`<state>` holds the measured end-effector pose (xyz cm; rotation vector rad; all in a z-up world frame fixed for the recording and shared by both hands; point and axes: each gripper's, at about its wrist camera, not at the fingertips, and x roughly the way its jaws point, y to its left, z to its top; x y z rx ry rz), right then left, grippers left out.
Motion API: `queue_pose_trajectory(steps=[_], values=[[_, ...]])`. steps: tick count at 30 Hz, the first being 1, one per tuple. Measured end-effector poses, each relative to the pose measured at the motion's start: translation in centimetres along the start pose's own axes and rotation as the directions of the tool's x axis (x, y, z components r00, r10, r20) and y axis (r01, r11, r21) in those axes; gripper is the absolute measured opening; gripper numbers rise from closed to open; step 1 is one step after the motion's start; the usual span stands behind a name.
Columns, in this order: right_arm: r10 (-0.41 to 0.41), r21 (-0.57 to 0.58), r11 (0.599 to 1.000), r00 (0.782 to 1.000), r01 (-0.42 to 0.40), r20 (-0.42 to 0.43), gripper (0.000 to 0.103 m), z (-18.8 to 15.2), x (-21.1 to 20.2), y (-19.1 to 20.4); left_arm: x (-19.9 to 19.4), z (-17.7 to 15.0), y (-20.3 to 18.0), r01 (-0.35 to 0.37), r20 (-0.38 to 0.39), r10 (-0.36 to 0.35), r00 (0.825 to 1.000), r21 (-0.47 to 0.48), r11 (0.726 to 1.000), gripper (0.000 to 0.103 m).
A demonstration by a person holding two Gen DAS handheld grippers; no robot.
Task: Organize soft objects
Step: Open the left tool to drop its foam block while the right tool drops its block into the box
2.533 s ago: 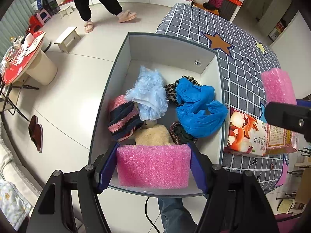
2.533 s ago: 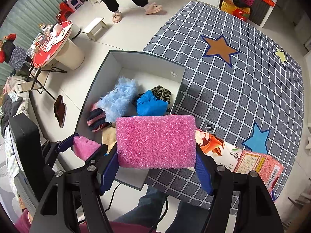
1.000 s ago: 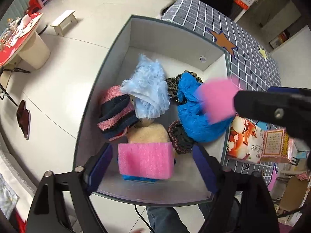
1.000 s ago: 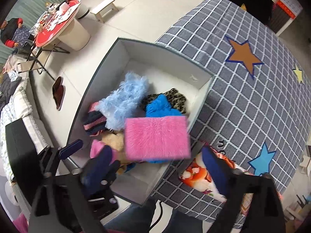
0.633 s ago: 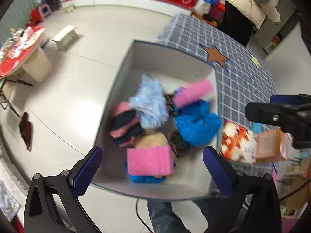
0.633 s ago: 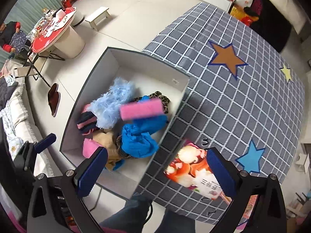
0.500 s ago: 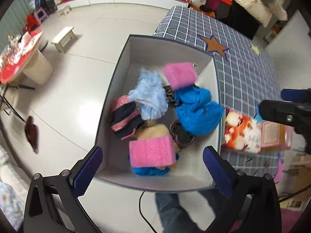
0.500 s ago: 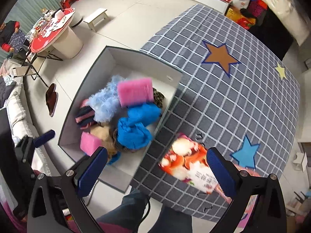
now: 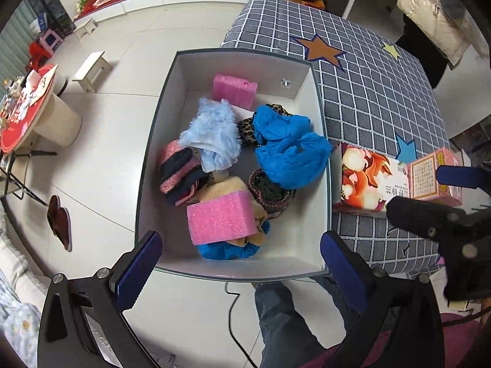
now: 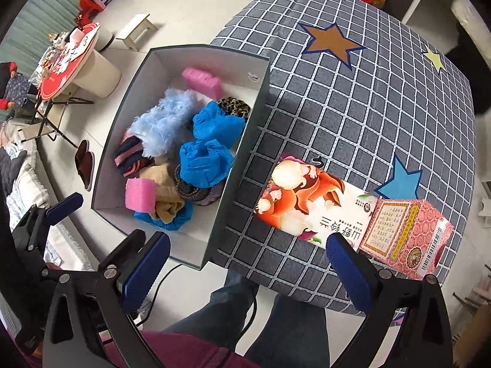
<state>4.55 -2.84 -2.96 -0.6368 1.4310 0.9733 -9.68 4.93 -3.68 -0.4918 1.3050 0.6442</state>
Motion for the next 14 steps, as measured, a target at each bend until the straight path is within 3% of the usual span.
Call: queue_pose_trajectory(steps=[10,14], values=[[0.018,-0.025,1.000,1.000,-0.018,0.011,0.102,-0.5,-0.3,0.9,-0.4,-0.4,0.7,-0.015,0.000,0.015,1.000,-0.027,1.000,0.103],[0.025,-0.022,0.999,1.000,-0.025,0.013,0.102,-0.6,-0.3,1.1,-1.3,-0.7,1.2,0.041,0.039,-0.039,0.998,-0.044,0.998,0.103]])
